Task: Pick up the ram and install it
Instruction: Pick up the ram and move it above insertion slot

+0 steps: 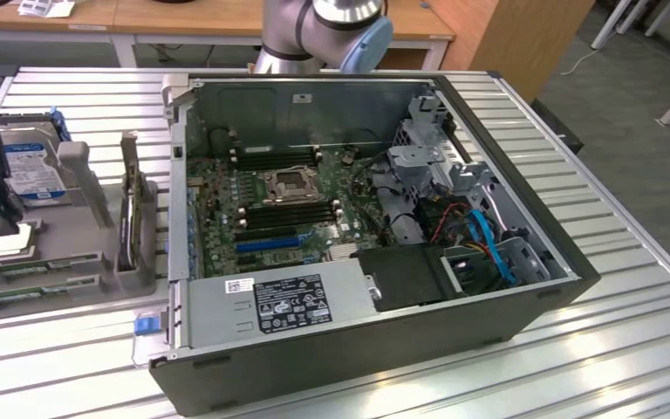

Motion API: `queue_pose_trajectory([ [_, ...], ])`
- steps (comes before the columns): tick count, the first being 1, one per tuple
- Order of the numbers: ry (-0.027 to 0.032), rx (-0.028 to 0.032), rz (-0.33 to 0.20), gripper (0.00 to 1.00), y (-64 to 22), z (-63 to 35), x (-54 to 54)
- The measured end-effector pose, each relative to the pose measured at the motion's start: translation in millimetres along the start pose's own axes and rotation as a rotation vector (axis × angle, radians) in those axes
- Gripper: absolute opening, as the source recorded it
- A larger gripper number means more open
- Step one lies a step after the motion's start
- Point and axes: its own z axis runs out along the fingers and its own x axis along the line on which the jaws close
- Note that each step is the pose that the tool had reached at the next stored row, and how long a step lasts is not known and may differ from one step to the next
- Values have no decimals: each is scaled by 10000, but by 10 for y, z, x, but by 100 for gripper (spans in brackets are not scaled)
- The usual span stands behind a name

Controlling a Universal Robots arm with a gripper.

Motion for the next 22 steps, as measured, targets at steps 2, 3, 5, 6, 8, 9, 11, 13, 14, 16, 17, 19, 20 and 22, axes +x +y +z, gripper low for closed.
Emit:
queue_pose_trajectory([
  [2,-1,1,2,24,1,35,49],
  [3,0,0,3,24,3,52,76],
  [5,0,1,4,24,4,88,131],
  [6,0,0,5,24,5,105,158],
  [8,-1,1,6,24,6,141,212],
  [9,1,0,5,24,7,157,239],
  [11,1,-1,6,24,8,192,294],
  [13,-1,0,6,24,10,229,342],
  [14,-1,3,5,24,9,248,350],
  [16,-1,1,6,24,9,283,351],
  [17,-1,1,6,24,9,301,352],
  [19,0,0,6,24,9,336,352],
  [20,0,0,6,24,8,356,353],
  [22,0,0,6,24,8,392,353],
])
